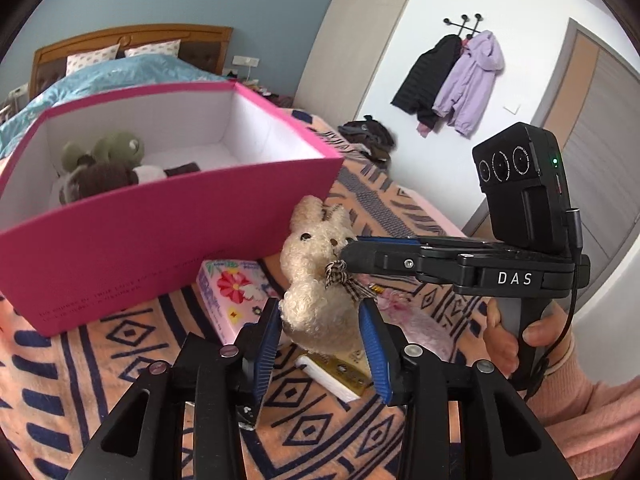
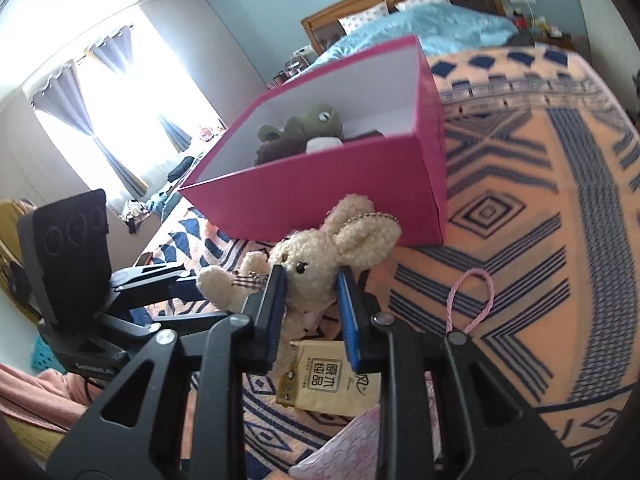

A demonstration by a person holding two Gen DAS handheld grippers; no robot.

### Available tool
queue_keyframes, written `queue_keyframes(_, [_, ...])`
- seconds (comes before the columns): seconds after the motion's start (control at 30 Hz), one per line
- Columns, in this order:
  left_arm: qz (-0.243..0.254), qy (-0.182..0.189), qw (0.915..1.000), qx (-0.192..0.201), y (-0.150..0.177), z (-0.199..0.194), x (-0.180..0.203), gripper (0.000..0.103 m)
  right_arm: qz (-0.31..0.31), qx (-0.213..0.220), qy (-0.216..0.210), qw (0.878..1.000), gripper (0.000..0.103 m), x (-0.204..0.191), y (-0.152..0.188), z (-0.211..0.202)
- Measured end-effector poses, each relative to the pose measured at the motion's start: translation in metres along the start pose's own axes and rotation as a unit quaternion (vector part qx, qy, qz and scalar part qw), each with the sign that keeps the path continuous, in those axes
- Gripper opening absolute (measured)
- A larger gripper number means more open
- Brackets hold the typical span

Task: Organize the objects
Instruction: 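Grasp the cream bunny plush and lift it toward the box, then lower the cream bunny into the box and open both grippers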

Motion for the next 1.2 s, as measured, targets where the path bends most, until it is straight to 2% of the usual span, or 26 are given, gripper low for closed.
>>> queue_keyframes(0.1, [0.008, 0.003, 0.9999, 0.009, -0.005, -0.007, 0.002, 0.033, -0.019, 0.01, 0.017, 1.0, 0.028, -0.007, -0.002, -0.003])
queue_keyframes(0.33, [0.027, 0.021, 0.9985, 0.043, -0.023, -0.03, 0.013, 0.032, -0.059, 0.035, 0.028, 0.997, 0.028, -0.028, -0.015, -0.024])
queue_keyframes(0.5, [0.043, 0.003, 0.9973, 0.06, -0.04, -0.037, 0.017, 0.032, -0.084, 0.05, 0.036, 0.995, 0.028, -0.037, -0.032, -0.032])
queue_keyframes(0.93, [0.043, -0.021, 0.9949, 0.088, -0.088, -0.041, 0.003, 0.029, -0.103, 0.073, 0.035, 0.991, 0.027, -0.035, -0.082, -0.038])
queue_keyframes(1.2, [0.024, -0.043, 0.9955, 0.08, -0.114, -0.021, -0.017, 0.029, -0.116, 0.069, 0.06, 0.989, 0.026, -0.027, -0.112, -0.027])
Point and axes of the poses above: each gripper's, at about its wrist camera, not at the fingertips, and z roughly the way its jaws point, x to its right, y to its underside, the point moved 4 cm from there along z, roughly the way its jaws point, and after that the axes turned 9 degrees about -x, right-handed, at the moved point
